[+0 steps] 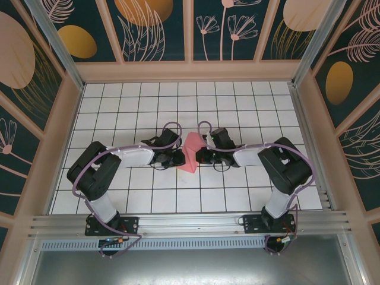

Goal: Fold a paper plane with a square sheet of paper (pick it up from the middle)
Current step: Fold the triangle a second time at the center of the table.

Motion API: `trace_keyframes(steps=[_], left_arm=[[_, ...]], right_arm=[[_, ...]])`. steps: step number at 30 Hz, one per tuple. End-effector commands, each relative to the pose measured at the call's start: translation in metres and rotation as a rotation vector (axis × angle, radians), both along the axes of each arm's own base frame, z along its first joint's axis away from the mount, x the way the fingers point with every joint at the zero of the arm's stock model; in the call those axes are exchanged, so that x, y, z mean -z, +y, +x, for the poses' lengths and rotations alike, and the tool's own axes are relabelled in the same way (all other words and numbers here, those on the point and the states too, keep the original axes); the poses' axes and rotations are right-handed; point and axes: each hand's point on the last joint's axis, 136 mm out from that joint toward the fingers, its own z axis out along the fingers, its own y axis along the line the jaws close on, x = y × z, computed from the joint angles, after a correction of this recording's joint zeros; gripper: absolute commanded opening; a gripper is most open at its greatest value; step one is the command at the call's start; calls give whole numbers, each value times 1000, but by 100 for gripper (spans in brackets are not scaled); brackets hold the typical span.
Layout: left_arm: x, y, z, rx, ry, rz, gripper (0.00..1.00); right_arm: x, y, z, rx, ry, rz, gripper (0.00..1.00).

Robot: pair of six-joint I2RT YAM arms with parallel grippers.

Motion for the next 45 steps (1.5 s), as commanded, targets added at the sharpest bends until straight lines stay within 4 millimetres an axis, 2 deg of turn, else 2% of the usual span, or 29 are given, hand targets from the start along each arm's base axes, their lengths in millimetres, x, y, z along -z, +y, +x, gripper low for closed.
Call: trace_keyframes(steps=[1,11,21,33,45], left_arm=[[9,10,-4,0,28,53,20],[11,11,-5,5,31,61,20],[11,11,-5,4,33,60,20],[11,11,-6,3,33,61,20],[12,11,-6,5,36,62,19]], right_arm=[[1,0,6,-6,-13,-17,6],[-4,2,10,-28,-30,-26,6],[3,3,8,-53,-17,-46,6],[0,2,13,-62,-41,-73,7],[7,1,13,-65,-32,-87,8]])
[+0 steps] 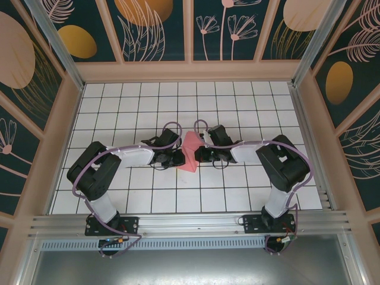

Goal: Fold a paper plane with a square sheet of paper (pick it up from the middle)
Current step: Fold the triangle a second time at the center of the table.

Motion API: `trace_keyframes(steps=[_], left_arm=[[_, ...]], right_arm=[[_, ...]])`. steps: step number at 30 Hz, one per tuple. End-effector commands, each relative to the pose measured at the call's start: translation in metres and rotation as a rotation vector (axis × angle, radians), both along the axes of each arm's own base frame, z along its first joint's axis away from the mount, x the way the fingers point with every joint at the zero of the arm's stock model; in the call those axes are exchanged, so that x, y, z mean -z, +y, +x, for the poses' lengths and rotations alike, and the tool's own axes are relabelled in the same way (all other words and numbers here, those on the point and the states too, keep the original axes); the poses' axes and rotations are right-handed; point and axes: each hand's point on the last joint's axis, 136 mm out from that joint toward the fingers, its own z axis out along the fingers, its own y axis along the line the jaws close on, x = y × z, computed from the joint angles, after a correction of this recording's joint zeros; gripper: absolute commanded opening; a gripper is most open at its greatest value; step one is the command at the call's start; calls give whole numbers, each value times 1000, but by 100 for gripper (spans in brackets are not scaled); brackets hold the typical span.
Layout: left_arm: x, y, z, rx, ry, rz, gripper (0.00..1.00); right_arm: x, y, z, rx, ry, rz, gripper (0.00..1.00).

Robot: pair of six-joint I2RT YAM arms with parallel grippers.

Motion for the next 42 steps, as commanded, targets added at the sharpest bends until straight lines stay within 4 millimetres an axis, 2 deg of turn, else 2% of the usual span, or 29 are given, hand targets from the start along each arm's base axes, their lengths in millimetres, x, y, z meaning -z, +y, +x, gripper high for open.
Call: trace_keyframes(steps=[1,15,29,38,42], left_arm=[[12,11,-5,1,36,58,20],[13,12,-7,3,40,67,19],[13,12,-6,1,38,66,19],[9,13,-5,-4,29,64,20],[-5,11,0,-19,-3,41,22]], right_arm=[[5,-2,6,3,-6,-27,8],[-5,4,10,-19,-31,3,8],[-3,7,9,-48,-28,2,8],[16,-2,7,-23,4,-62,8],[26,-8,4,-10,21,-91,8]])
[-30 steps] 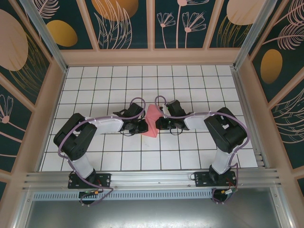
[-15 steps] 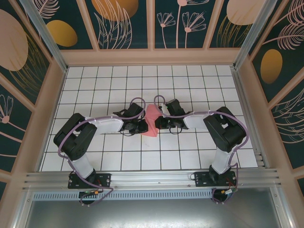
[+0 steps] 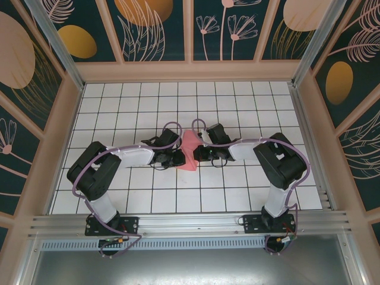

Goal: Fold a paper plane with a square sheet of paper (pick it up from the middle)
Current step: Fold the triangle a second time at the center of the table.

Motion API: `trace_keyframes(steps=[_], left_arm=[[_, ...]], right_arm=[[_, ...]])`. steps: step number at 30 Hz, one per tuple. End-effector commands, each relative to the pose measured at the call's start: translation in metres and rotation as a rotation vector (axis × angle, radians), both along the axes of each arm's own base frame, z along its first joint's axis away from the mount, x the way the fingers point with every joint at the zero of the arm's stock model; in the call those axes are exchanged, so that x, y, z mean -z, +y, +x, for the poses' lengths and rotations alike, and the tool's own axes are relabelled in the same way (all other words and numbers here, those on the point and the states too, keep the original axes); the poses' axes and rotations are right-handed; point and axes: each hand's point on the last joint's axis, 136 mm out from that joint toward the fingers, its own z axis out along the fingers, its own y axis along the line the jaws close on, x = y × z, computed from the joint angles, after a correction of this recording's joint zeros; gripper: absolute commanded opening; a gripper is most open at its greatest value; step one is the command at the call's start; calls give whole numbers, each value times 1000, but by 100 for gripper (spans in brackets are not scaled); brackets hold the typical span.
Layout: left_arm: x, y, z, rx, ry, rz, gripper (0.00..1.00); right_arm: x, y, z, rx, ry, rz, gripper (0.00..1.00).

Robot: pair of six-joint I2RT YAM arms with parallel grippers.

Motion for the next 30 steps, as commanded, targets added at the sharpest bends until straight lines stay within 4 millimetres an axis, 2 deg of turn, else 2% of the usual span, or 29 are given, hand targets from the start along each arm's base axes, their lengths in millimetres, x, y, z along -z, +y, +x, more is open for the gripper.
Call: trace_keyframes(steps=[1,5,8,11,13,18,21,25,27,30], left_arm=[[-15,10,3,-29,-27,28,23],[-46,13,14,-100,-110,-19,24],[-73,9,23,-151,-159,-116,20],[-87,3,30,-197,-150,-264,11],[-91,-3,35,-211,-133,-372,8],[-87,-27,44,-170,-76,-528,1],[-80,-34,48,-164,-61,-549,1],[-80,-39,51,-149,-66,-572,3],[-64,-40,52,-152,-38,-542,3],[-53,-40,51,-151,-11,-525,4]], right_arm=[[23,-15,-2,22,26,-84,8],[28,-19,-5,29,30,-99,8],[31,-21,-6,30,33,-109,8],[31,-21,-6,30,32,-107,8],[32,-21,-7,30,35,-105,8],[34,-20,-6,29,38,-102,8],[34,-20,-7,29,38,-104,8],[36,-22,-9,29,42,-108,7],[36,-22,-9,29,43,-110,7],[36,-22,-9,30,44,-110,8]])
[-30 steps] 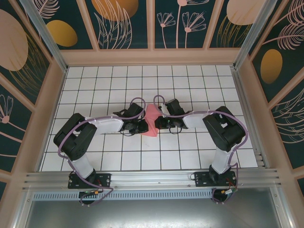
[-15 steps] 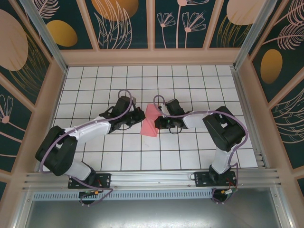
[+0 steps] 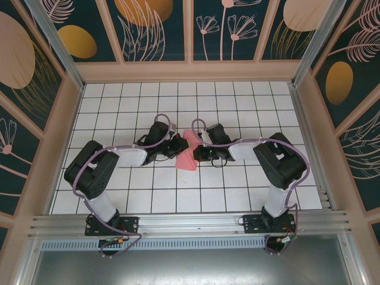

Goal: Fold a paper plane with a square sheet of paper (pick it up from the middle)
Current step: Fold the triangle a second time at the center of the table.

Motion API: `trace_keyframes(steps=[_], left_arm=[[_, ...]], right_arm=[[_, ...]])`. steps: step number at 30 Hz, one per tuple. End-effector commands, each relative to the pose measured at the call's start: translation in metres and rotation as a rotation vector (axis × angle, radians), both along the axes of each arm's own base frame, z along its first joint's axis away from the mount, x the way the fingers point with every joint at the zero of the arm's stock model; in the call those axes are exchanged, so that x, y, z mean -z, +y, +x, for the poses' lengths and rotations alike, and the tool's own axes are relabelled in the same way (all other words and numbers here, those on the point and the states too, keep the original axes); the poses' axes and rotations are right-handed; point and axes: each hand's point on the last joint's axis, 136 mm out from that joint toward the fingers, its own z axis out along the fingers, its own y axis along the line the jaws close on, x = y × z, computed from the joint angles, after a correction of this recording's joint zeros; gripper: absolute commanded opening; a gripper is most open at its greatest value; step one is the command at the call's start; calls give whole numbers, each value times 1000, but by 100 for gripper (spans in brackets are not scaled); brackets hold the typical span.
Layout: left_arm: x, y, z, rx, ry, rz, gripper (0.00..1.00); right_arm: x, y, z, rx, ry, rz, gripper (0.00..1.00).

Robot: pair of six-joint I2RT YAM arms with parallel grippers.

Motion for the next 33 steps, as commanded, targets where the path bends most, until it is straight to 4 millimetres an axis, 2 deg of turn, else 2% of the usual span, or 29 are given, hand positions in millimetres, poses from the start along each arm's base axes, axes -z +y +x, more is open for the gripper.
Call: trace_keyframes(steps=[1,14,19,26,31,33], left_arm=[[4,-8,2,25,11,-27,4],[16,-13,5,43,22,-24,6],[35,-6,3,22,65,44,6],[69,16,-3,-31,134,186,4],[79,21,-7,-32,150,207,4],[78,21,-6,-34,145,210,4]], right_arm=[[35,-22,-9,27,46,-109,8],[36,-22,-9,27,50,-116,8],[36,-22,-8,27,48,-118,8],[36,-21,-7,31,48,-116,8],[31,-18,-3,38,43,-107,12],[24,-16,0,48,34,-91,15]])
